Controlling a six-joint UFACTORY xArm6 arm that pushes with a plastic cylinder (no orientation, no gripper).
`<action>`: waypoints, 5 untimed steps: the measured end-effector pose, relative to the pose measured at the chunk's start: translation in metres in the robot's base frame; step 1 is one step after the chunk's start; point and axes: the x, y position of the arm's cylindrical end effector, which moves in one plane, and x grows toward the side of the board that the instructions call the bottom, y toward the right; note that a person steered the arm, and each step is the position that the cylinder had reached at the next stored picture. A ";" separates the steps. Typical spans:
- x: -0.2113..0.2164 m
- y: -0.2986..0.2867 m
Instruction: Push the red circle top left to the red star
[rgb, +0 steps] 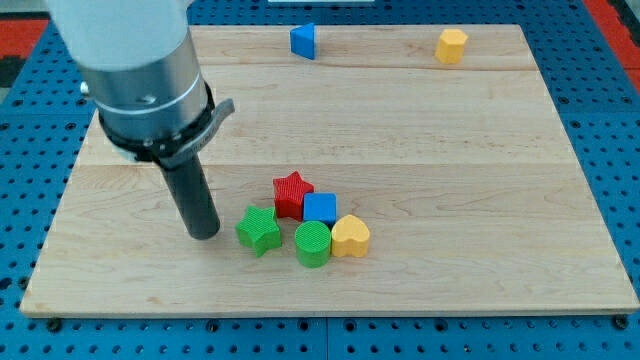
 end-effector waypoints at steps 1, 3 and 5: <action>0.000 0.032; 0.005 -0.001; 0.004 0.006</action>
